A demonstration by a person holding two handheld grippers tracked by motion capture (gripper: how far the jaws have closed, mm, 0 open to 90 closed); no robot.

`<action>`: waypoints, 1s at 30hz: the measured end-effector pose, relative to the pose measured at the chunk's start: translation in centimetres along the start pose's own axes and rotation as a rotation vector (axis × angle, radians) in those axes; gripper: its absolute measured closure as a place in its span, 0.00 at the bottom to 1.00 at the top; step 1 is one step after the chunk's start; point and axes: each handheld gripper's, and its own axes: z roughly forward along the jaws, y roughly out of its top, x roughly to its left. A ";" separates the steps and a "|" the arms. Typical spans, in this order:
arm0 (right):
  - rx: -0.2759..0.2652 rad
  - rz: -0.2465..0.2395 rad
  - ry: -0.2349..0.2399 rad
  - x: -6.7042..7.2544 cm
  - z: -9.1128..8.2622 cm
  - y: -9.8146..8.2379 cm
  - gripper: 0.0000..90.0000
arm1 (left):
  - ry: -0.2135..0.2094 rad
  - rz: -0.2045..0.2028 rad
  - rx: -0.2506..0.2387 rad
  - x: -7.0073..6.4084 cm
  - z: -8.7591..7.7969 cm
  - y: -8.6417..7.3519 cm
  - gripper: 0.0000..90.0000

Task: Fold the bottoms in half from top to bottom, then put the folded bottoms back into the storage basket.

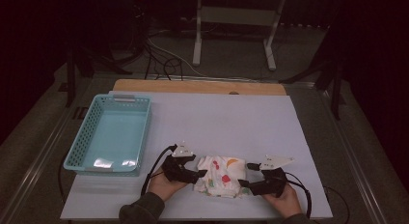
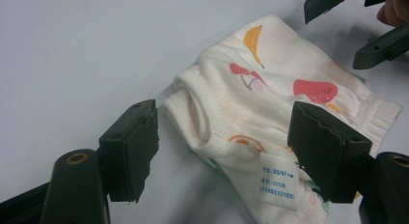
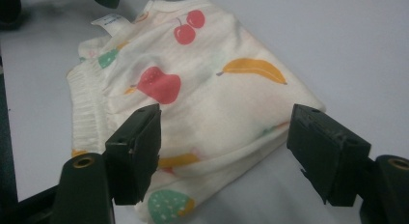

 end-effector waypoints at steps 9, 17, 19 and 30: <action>0.018 -0.002 0.006 0.1 0.5 0.1 0.30 | -0.006 -0.001 0.017 0.0 0.0 -0.1 0.32; 0.035 -0.027 0.012 0.8 1.5 0.6 0.29 | -0.013 -0.022 0.038 0.0 0.3 -0.4 0.35; 0.040 -0.024 0.018 0.9 1.8 0.7 0.29 | -0.013 -0.038 0.050 0.1 0.4 -0.5 0.35; 0.074 -0.058 0.011 1.7 2.6 0.5 0.29 | -0.068 -0.345 0.111 0.9 0.9 -1.1 0.37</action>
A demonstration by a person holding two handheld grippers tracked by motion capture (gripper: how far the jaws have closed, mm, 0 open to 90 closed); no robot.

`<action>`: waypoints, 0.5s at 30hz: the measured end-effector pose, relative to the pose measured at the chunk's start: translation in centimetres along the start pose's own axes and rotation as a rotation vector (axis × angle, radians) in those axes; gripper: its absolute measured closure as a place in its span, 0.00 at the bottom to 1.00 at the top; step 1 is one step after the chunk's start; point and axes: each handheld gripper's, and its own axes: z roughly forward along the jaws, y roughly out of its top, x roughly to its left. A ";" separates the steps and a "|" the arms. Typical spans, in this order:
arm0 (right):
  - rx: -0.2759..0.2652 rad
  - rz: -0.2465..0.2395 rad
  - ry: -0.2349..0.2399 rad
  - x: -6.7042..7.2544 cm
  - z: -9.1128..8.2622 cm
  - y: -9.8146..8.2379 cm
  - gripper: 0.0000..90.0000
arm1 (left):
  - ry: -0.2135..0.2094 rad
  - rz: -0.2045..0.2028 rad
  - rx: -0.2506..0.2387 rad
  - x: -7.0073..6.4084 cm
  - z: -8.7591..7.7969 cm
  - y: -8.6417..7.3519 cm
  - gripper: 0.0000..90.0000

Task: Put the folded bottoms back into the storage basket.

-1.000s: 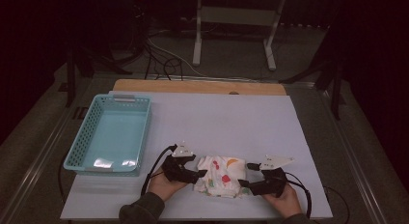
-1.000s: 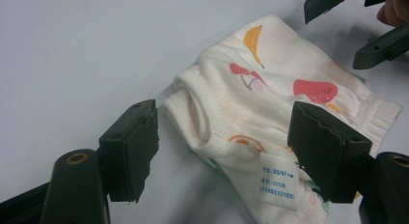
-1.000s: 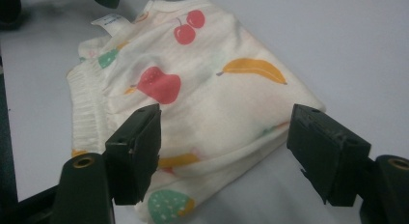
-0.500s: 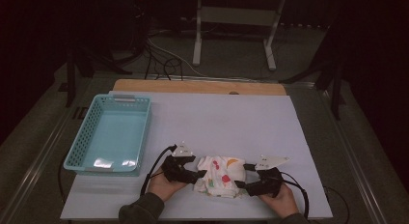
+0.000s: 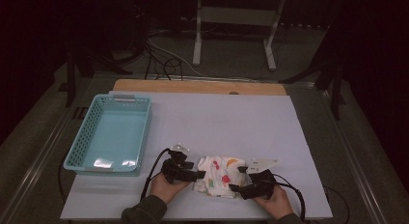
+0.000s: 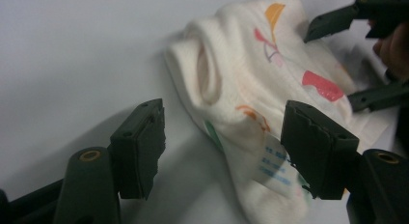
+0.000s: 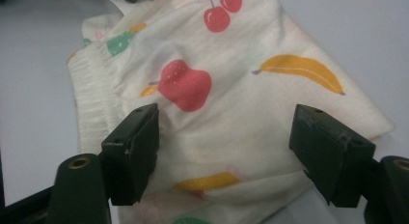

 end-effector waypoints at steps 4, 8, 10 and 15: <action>0.004 -0.008 -0.007 0.1 -0.1 -0.1 0.29 | -0.028 -0.155 0.012 0.1 0.0 0.1 0.39; 0.004 -0.013 -0.010 0.2 -0.1 -0.1 0.29 | -0.063 -0.225 0.045 0.1 0.3 0.5 0.39; 0.003 -0.016 -0.011 0.2 0.0 -0.1 0.29 | -0.082 -0.248 0.053 0.2 0.4 0.6 0.40; 0.001 -0.019 -0.010 0.2 0.0 -0.2 0.29 | -0.113 -0.293 0.066 -0.1 1.1 1.0 0.41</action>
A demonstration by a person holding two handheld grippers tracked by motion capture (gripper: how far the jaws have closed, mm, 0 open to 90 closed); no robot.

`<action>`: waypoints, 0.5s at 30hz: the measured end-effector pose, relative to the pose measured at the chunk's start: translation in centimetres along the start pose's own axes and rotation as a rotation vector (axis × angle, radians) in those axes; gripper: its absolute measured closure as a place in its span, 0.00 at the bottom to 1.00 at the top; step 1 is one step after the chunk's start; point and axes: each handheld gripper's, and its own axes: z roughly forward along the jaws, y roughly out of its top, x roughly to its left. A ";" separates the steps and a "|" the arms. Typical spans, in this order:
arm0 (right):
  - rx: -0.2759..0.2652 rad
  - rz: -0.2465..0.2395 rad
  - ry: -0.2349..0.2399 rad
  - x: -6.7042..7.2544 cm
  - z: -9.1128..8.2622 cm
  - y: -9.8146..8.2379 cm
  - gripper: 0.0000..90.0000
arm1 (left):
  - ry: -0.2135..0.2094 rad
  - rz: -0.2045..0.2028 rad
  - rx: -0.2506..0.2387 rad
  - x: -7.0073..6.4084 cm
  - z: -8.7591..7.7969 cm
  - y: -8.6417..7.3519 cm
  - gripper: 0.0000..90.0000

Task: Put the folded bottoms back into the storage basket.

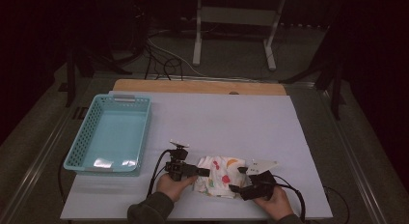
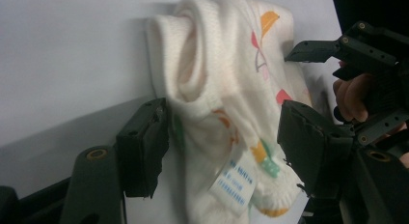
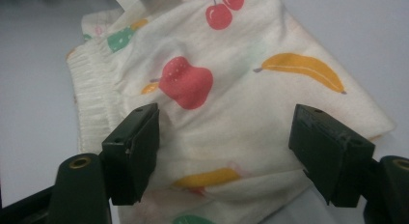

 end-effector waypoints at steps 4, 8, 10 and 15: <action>0.000 -0.003 -0.001 0.0 0.0 0.0 0.29 | -0.019 -0.021 0.018 -0.4 0.7 0.5 0.41; -0.002 0.005 0.004 0.0 0.0 -0.1 0.29 | -0.028 -0.020 0.033 -0.6 1.3 0.8 0.43; -0.005 0.006 0.004 0.0 0.1 -0.1 0.29 | -0.044 -0.028 0.042 -0.7 1.5 0.9 0.45; -0.008 0.008 0.002 0.0 0.1 -0.2 0.29 | -0.064 -0.040 0.054 -0.6 2.1 1.1 0.55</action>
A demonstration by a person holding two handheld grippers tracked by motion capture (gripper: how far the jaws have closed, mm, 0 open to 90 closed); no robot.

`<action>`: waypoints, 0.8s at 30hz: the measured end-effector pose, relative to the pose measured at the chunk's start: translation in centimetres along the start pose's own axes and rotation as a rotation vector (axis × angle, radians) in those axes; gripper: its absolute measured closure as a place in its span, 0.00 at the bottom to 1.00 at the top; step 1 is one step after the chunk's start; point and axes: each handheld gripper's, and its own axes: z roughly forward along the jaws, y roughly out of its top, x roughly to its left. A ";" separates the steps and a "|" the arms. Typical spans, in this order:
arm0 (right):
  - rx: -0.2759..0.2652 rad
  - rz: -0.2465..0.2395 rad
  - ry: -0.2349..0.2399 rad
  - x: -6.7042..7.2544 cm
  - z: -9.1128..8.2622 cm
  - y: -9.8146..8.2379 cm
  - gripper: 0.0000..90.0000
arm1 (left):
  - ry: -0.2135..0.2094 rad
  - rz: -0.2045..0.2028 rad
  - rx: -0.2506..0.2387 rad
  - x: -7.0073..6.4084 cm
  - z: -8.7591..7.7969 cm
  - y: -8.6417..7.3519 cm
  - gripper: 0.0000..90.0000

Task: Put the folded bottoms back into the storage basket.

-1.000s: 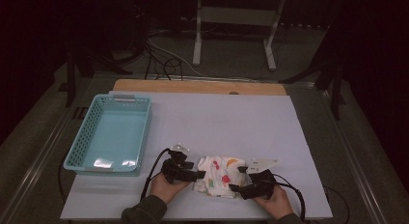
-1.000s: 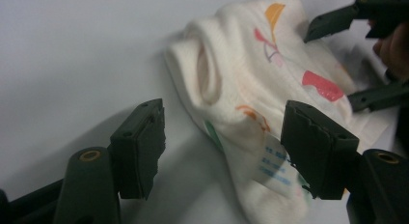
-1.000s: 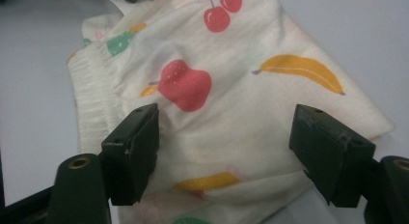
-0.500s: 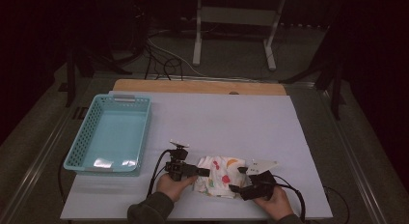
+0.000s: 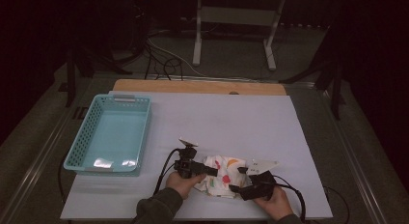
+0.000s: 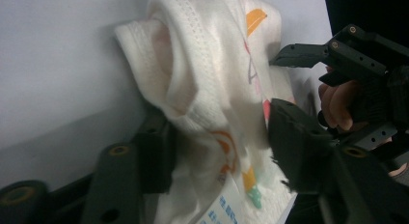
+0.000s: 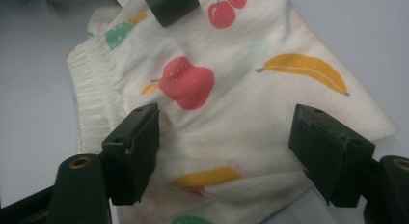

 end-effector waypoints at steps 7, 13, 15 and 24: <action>-0.003 -0.004 0.001 0.0 0.0 -0.1 0.29 | -0.006 0.042 0.006 0.4 0.8 0.0 0.83; -0.023 0.010 0.000 -0.1 -0.2 -0.2 0.29 | -0.014 0.059 -0.003 0.5 0.7 -0.1 0.87; -0.026 0.011 -0.005 -0.2 -0.5 -0.3 0.28 | -0.031 0.056 -0.008 0.4 0.4 0.0 0.87; -0.071 0.028 -0.042 -0.7 -2.3 -0.4 0.25 | -0.056 0.089 -0.018 -0.2 -0.8 0.4 0.88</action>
